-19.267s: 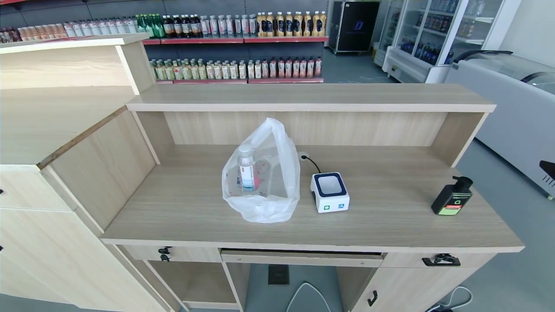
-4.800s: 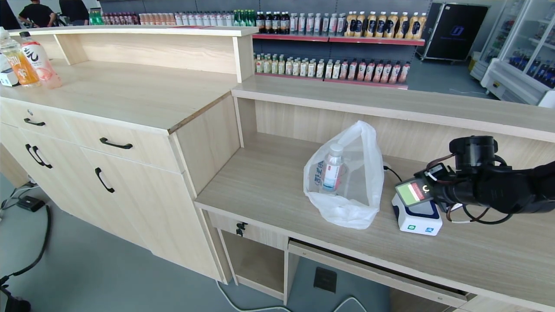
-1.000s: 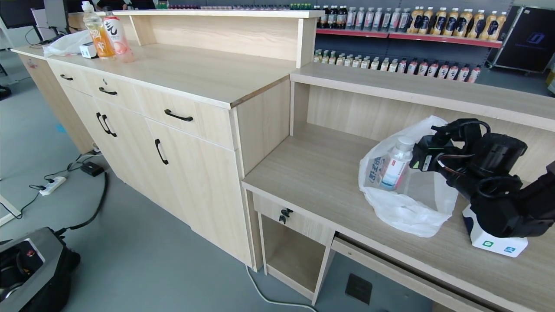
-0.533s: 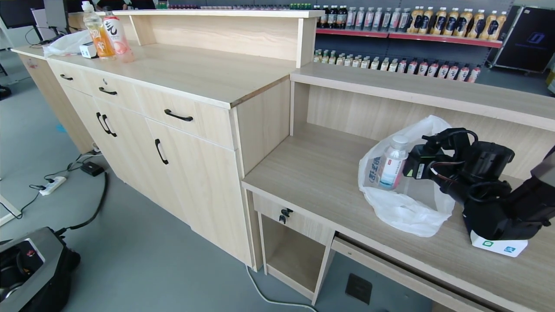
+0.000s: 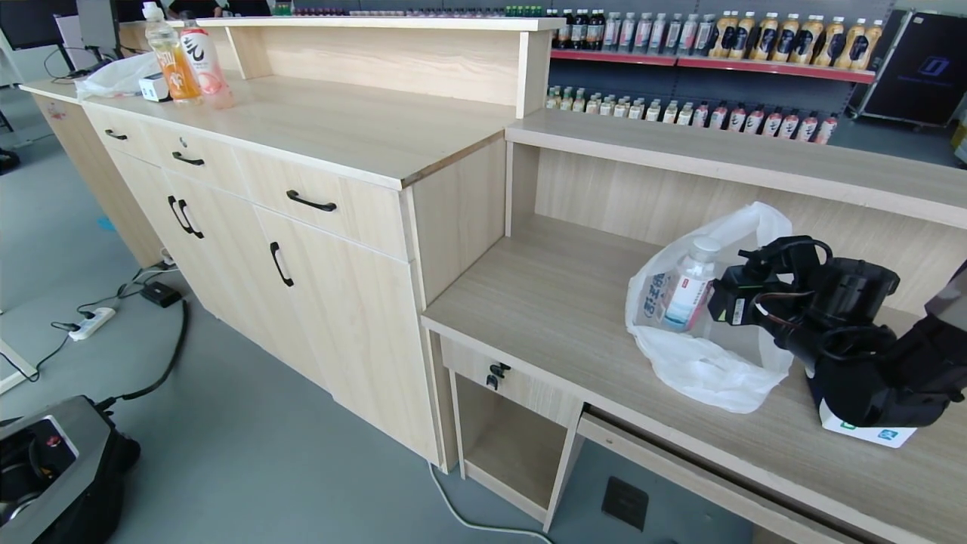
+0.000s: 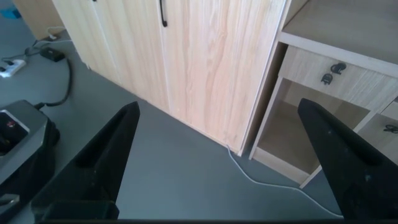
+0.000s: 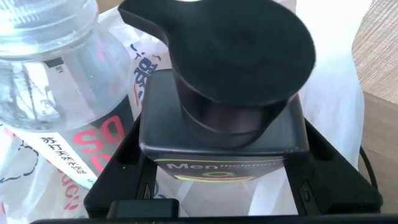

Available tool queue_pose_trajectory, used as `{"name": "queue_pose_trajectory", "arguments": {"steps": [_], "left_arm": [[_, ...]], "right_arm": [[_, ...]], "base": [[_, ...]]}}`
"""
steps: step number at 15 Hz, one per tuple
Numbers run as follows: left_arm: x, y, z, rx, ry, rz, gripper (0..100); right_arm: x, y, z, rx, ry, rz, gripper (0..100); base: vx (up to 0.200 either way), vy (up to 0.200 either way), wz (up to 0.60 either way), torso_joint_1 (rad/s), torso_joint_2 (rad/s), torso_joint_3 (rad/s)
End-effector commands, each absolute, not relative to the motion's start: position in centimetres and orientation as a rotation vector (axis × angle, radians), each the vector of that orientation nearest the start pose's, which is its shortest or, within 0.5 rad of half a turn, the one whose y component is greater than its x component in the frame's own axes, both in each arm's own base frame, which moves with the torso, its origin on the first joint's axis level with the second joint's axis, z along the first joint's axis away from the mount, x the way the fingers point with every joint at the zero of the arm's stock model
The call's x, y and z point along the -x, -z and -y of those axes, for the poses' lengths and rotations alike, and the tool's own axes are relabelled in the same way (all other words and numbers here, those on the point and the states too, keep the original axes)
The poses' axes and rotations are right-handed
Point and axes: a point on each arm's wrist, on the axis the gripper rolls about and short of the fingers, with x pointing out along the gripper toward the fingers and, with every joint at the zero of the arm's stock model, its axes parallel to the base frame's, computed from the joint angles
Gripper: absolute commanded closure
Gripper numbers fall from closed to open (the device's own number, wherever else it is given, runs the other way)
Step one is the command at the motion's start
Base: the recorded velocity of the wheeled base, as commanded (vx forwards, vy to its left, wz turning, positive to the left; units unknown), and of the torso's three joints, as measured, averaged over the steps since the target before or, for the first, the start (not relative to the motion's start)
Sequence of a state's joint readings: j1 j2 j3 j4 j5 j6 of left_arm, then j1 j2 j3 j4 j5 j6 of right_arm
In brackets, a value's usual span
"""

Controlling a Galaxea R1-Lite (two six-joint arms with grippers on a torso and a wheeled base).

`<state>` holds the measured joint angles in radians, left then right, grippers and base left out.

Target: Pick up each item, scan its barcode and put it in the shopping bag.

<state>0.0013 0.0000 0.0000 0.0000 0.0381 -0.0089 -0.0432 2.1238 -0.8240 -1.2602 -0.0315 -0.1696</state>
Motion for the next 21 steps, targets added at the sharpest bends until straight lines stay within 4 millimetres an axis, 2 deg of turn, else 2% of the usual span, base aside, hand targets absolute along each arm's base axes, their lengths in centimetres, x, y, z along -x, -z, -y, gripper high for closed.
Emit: {"name": "queue_pose_trajectory", "arguments": {"steps": [1,6,11,21], "left_arm": [[2.3,-7.5,-0.1,0.009,-0.040,0.000,0],[2.3,-7.5,-0.1,0.009,-0.041,0.000,0],[2.3,-7.5,-0.1,0.008,-0.040,0.000,0],[2.3,-7.5,-0.1,0.009,-0.040,0.000,0]], "right_arm": [[-37.8,-10.2,2.4,0.169,0.089,-0.054,100],[-37.4,-9.5,3.0,0.167,0.104,-0.081,100],[-37.7,-8.1,3.1,0.161,0.102,-0.122,100],[-37.8,-7.7,3.0,0.162,0.098,-0.130,100]], "base": [[0.000,0.000,0.00,0.000,0.00,0.000],[0.000,0.000,0.00,0.000,0.00,0.000],[0.000,0.000,0.00,0.000,0.00,0.000],[0.000,0.000,0.00,0.000,0.00,0.000]]}}
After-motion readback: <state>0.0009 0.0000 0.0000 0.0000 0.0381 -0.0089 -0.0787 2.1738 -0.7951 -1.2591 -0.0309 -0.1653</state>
